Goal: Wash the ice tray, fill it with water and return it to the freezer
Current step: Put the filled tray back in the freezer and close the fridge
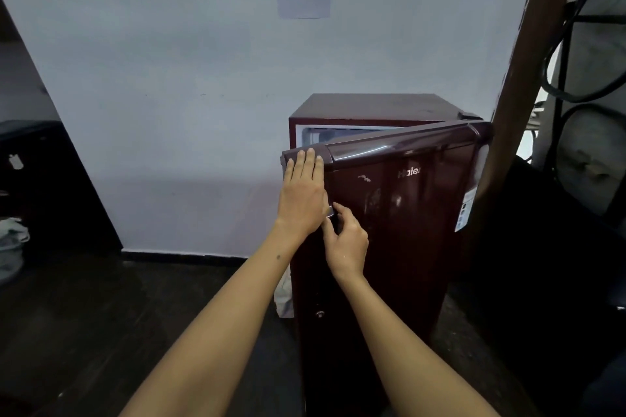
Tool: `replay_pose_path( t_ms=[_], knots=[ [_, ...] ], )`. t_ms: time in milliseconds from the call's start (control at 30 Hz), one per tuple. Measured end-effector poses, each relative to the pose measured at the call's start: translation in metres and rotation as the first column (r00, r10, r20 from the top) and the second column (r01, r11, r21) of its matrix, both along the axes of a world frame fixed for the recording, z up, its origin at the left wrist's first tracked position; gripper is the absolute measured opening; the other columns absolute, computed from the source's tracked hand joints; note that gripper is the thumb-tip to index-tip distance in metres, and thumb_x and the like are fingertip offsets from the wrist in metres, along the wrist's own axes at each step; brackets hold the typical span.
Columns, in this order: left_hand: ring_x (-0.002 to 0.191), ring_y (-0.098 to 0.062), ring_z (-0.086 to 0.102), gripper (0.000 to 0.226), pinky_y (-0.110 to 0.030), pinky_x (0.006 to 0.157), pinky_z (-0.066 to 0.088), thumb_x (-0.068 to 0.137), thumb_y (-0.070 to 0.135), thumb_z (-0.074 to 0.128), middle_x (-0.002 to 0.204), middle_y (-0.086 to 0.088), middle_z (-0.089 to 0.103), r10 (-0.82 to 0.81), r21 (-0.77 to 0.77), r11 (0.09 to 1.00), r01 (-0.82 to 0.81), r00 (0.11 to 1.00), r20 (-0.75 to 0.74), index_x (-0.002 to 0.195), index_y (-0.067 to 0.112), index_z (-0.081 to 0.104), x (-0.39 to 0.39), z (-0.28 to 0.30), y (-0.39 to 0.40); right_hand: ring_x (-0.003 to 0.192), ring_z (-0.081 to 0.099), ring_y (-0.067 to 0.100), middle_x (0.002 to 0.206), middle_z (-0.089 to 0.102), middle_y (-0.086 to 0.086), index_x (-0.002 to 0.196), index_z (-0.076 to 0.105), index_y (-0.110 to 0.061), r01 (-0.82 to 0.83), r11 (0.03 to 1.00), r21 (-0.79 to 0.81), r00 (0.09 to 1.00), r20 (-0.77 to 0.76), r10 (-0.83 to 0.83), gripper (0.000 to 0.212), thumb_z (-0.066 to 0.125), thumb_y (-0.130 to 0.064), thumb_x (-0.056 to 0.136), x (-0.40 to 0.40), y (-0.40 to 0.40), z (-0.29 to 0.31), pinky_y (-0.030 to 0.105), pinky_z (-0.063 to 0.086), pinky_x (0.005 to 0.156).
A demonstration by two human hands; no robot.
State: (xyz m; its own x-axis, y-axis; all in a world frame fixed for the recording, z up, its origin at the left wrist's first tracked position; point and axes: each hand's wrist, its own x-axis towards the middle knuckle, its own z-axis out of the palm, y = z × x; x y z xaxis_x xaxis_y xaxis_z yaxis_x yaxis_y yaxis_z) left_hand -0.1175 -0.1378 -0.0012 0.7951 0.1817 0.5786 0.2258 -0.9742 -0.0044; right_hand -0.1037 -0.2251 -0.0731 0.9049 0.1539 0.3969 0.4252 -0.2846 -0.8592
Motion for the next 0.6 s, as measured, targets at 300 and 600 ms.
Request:
replay_pose_path(
  t_ms=[300, 600],
  knots=[
    [0.148, -0.028, 0.006, 0.054, -0.039, 0.121, 0.006, 0.1, 0.019, 0.03, 0.159, -0.016, 0.012, -0.059, -0.042, 0.997, 0.057, 0.997, -0.05, 0.149, 0.001, 0.017, 0.053, 0.005, 0.074, 0.102, 0.061, 0.015, 0.11, 0.067, 0.002, 0.117, 0.064, -0.016, 0.055, 0.987, 0.148, 0.949, -0.315, -0.005, 0.036, 0.073, -0.027, 0.084, 0.05, 0.073, 0.02, 0.021, 0.043, 0.081],
    [0.148, -0.027, 0.008, 0.054, -0.037, 0.121, 0.008, 0.1, 0.019, 0.033, 0.159, -0.016, 0.013, -0.117, -0.124, 0.987, 0.106, 0.989, -0.086, 0.149, 0.001, 0.019, 0.102, 0.009, 0.119, 0.092, 0.063, 0.017, 0.091, 0.067, 0.001, 0.102, 0.071, -0.008, 0.102, 0.986, 0.133, 0.897, -0.441, -0.033, 0.034, 0.08, -0.027, 0.076, 0.108, 0.121, 0.024, 0.028, 0.051, 0.082]
  ],
)
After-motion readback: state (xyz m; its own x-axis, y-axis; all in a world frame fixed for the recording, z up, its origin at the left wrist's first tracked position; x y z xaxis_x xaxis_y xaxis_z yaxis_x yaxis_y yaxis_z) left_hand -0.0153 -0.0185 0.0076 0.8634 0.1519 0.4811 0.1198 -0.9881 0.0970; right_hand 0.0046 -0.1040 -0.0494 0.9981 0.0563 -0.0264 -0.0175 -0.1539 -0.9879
